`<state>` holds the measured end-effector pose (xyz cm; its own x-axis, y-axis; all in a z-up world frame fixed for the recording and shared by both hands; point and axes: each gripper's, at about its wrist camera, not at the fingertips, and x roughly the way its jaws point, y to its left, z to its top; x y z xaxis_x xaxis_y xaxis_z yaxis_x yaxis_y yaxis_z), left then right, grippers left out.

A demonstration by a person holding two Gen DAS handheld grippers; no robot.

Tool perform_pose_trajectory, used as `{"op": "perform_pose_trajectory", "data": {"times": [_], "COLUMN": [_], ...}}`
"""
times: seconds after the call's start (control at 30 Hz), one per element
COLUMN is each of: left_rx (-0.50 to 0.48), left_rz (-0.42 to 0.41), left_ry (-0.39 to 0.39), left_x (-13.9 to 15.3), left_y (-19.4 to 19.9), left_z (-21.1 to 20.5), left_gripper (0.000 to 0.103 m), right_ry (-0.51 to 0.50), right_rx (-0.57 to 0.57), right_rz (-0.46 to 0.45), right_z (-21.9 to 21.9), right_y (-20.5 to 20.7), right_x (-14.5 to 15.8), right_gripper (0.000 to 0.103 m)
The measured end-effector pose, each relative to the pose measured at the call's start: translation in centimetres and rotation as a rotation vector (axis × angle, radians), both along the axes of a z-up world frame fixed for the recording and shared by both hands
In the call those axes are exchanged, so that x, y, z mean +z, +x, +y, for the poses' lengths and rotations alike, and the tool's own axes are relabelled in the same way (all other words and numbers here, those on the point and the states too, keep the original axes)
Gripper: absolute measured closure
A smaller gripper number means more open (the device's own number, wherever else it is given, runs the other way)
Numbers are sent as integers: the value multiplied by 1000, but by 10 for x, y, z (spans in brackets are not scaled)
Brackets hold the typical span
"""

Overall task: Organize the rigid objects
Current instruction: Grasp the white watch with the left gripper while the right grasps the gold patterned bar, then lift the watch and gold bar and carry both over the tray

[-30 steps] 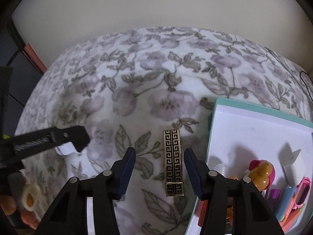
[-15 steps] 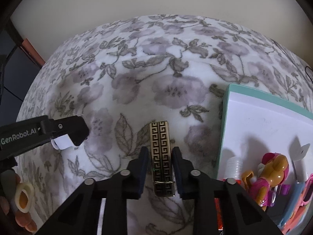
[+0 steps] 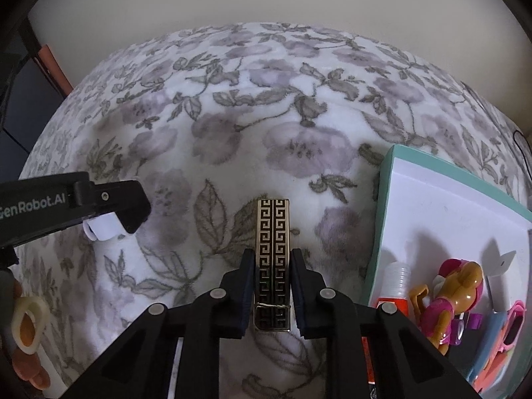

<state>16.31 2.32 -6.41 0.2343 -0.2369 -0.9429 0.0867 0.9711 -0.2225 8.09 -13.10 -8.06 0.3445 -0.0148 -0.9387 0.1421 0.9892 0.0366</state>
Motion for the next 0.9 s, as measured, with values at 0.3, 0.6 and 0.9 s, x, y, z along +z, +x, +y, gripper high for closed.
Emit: {"op": "perform_pose_trajectory", "data": {"times": [0.3,0.6,0.9], "left_rx": [-25,-89,-175], "left_rz": [-62,-137,-195], "left_ry": [-38,-68,-104], "left_x": [27,61,90], "left_y": [-4,-21,-51], "left_z": [-6,-26,-54], "left_gripper": [54,54,54], "right_ry": [43,86,109], "right_rx": [-31,-97,-200], "right_rz": [-62,-89,-115], "right_z": [-10,-33,-71], "right_y": [-7,-29,-61], "right_x": [27,46,71], "right_gripper": [81,81,81]}}
